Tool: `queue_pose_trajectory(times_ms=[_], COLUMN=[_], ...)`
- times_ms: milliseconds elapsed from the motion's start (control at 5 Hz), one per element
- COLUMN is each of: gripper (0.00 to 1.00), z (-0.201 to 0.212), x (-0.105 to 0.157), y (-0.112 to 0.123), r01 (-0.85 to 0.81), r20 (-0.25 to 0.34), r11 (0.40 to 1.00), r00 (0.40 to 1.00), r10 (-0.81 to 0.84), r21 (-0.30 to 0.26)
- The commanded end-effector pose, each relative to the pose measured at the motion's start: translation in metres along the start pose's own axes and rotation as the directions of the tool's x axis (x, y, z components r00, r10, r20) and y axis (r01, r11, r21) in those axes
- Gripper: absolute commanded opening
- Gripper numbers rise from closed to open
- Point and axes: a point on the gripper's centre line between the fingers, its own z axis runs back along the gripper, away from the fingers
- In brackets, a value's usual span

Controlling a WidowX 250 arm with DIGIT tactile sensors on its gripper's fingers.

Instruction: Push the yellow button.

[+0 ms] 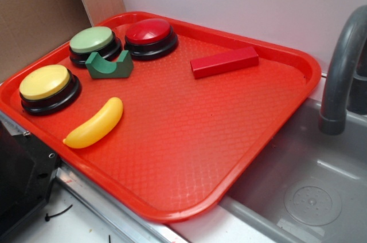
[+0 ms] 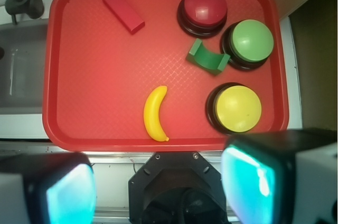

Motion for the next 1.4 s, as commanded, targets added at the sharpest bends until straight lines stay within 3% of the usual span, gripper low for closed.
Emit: queue_pose_trajectory(times_ms=[0, 200, 400, 600, 1000, 1200], gripper=[1.00, 1.00, 1.00, 1.00, 1.00, 1.00], z=[0.000, -0.047, -0.073, -0.107, -0.155, -0.172], x=[0.000, 0.045, 0.058, 0.047, 0.024, 0.028], y=[0.000, 0.047, 0.081, 0.114, 0.139, 0.131], r01=[0.000, -0.124, -0.139, -0.165, -0.141, -0.075], r20=[0.000, -0.059, -0.039, -0.069, -0.120, -0.131], r11=[1.000, 0.992, 0.984, 0.980, 0.982, 0.990], r00=[1.000, 0.990, 0.989, 0.982, 0.981, 0.987], r10=[0.000, 0.126, 0.144, 0.173, 0.155, 0.090], r21=[0.000, 0.040, 0.110, 0.112, 0.123, 0.118])
